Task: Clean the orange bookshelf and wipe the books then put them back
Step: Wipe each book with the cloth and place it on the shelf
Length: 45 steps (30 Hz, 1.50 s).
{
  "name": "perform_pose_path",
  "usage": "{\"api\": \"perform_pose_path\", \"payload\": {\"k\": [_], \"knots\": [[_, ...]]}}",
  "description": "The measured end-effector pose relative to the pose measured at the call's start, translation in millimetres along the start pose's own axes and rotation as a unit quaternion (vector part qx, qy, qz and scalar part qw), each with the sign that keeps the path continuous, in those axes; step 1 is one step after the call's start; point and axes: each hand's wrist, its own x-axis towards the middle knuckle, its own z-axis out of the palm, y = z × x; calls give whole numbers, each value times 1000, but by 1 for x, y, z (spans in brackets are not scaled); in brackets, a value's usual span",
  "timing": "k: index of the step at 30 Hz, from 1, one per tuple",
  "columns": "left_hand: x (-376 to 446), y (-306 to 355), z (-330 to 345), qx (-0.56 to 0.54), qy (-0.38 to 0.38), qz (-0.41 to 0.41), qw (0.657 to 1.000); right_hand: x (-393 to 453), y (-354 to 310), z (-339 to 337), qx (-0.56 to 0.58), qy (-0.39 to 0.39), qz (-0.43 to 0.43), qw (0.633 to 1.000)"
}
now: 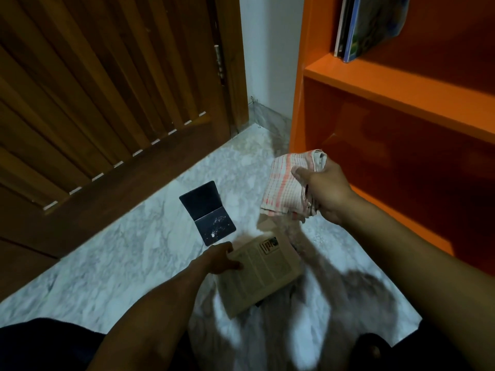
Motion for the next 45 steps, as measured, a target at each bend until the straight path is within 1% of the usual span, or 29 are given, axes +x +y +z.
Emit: {"api": "perform_pose_path", "payload": {"k": [3,4,6,8,10,14,17,19,21,23,26,30,35,37,40,41,44,45], "knots": [[-9,9,-9,-46,-18,18,999,1,-1,-10,69,-13,83,994],[-12,14,-15,-57,-21,40,997,-1,-4,-14,92,-13,97,991],[-23,27,-32,-74,-14,85,994,0,-8,-21,130,-7,104,986],[-41,47,-56,-110,-2,111,988,1,-11,-28,113,6,95,989],[-61,64,-83,-159,12,113,981,1,-13,-32,72,28,70,995],[-101,86,-132,-244,57,127,960,4,-17,-38,-12,102,-11,995],[-137,101,-161,-271,100,156,945,5,-22,-39,-41,149,-64,986],[-162,109,-175,-284,110,180,935,6,-29,-38,-88,170,-106,976],[-183,115,-182,-300,119,202,925,4,-39,-34,-138,175,-143,964],[-200,122,-183,-315,125,216,916,1,-44,-26,-175,152,-173,957],[-210,133,-177,-332,141,221,906,-1,-34,-15,-230,124,-206,943],[-209,137,-167,-369,153,207,893,-9,-21,-17,-223,125,-231,939],[-201,142,-158,-416,135,191,879,-23,-9,-13,-258,84,-250,929],[-197,147,-156,-438,136,194,867,-36,-6,-5,-278,53,-262,923],[-185,151,-157,-475,141,168,852,-64,7,12,-279,-28,-264,923],[-181,150,-158,-491,149,149,845,-71,14,17,-271,-54,-279,920],[-172,144,-163,-533,186,81,821,-81,36,24,-249,-118,-367,888],[-170,142,-165,-542,197,65,814,-83,39,24,-243,-137,-377,883]]}}
